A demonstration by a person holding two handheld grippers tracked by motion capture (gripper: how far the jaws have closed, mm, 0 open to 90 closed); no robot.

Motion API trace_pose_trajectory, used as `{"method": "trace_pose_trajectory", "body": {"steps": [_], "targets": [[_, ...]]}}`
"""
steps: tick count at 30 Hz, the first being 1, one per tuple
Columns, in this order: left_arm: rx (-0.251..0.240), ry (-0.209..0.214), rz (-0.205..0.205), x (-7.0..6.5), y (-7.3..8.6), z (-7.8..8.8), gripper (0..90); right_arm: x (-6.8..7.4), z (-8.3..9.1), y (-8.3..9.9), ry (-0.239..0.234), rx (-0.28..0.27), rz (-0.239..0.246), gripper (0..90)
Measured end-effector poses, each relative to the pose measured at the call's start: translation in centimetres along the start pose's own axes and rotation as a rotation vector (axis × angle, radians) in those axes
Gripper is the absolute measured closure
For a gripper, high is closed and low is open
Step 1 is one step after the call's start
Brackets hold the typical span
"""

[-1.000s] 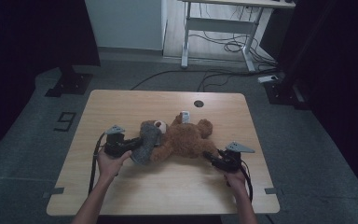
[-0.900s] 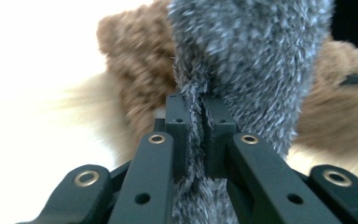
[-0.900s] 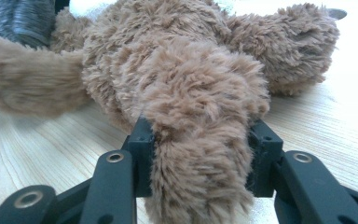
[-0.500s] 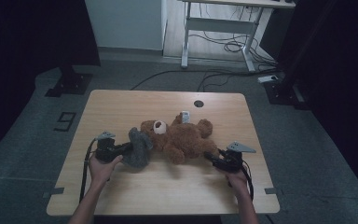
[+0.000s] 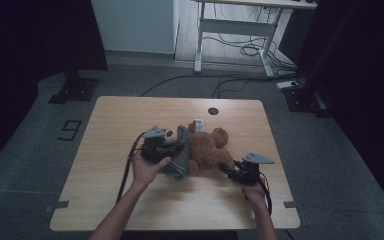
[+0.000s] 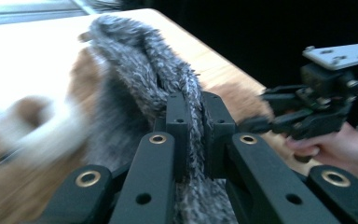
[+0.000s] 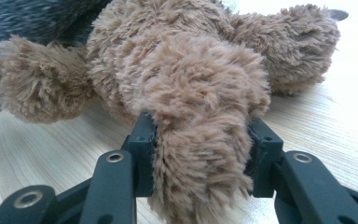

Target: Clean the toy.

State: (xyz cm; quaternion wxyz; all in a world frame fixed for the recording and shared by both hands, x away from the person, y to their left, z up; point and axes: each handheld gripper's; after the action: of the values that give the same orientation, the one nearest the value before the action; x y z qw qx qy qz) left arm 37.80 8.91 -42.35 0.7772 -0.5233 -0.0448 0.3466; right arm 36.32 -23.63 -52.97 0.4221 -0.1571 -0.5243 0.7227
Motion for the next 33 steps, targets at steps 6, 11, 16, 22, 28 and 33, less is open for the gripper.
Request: {"method": "trace_pose_trajectory", "body": {"steps": [6, 11, 16, 22, 28, 33], "targets": [[0.020, 0.075, -0.049, -3.1, -1.9, -4.3, 83.0, 0.0, 0.1, 0.0, -0.002, 0.002, -0.002, 55.7], [0.043, 0.110, -0.066, -4.4, -2.5, -7.0, 83.2, 0.0, 0.1, 0.0, -0.003, 0.002, -0.002, 55.7], [0.089, 0.128, -0.060, -4.5, -2.3, -9.9, 83.2, 0.2, 0.0, 0.0, 0.007, 0.000, 0.002, 55.7], [0.152, 0.120, -0.017, -3.5, -0.5, -12.2, 83.3, 0.3, -0.2, 0.0, 0.021, 0.029, 0.031, 55.6], [0.163, 0.071, -0.012, -2.3, 0.0, -10.7, 83.3, 0.2, -0.3, 0.2, 0.021, 0.040, 0.039, 55.7], [0.145, -0.014, -0.046, -1.0, 0.3, -7.5, 83.2, 0.0, -0.2, 0.2, 0.014, 0.030, 0.030, 55.9]]}}
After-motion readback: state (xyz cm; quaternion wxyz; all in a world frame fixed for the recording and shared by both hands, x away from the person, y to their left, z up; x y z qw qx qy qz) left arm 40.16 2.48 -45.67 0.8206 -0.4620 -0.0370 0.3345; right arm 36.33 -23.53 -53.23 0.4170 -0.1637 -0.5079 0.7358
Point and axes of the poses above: each handheld gripper's, and its own axes: z roughly backward along the jaws, y roughly out of its underside, x roughly to its left, and after that the axes turned 3 degrees about y, right-handed
